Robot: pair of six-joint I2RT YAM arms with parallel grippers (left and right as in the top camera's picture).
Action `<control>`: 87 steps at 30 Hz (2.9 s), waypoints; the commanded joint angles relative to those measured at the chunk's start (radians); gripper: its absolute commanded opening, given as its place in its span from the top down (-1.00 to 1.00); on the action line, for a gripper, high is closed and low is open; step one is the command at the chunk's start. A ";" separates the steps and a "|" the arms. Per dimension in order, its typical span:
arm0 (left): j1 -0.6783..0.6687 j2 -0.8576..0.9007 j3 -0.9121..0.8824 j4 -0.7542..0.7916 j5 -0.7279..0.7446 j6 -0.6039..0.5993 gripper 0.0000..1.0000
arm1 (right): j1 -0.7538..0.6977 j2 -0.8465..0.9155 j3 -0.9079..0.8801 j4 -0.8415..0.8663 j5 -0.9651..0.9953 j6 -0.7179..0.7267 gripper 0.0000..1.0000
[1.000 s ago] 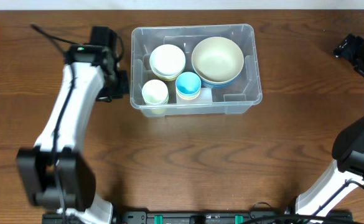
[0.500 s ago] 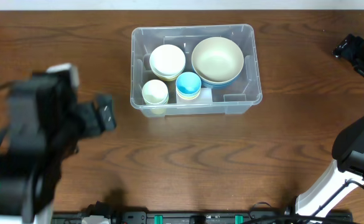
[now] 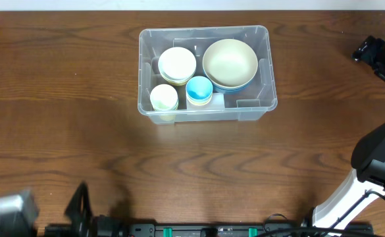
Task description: Pack container
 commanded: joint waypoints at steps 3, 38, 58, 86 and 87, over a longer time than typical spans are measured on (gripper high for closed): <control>-0.008 -0.133 -0.006 -0.011 -0.039 -0.001 -0.96 | 0.007 -0.015 0.003 0.001 0.007 0.018 -0.98; 0.068 -0.492 -1.350 1.316 0.146 -0.040 -0.96 | 0.007 -0.015 0.003 0.001 0.007 0.018 -0.98; 0.055 -0.492 -1.553 1.380 0.169 -0.041 -0.96 | 0.007 -0.015 0.003 0.000 0.007 0.018 -0.98; 0.056 -0.489 -1.562 1.354 0.165 -0.029 -0.96 | 0.007 -0.015 0.003 0.000 0.007 0.018 -0.98; 0.056 -0.489 -1.562 1.354 0.165 -0.030 -0.96 | 0.007 -0.015 0.003 0.000 0.007 0.018 -0.98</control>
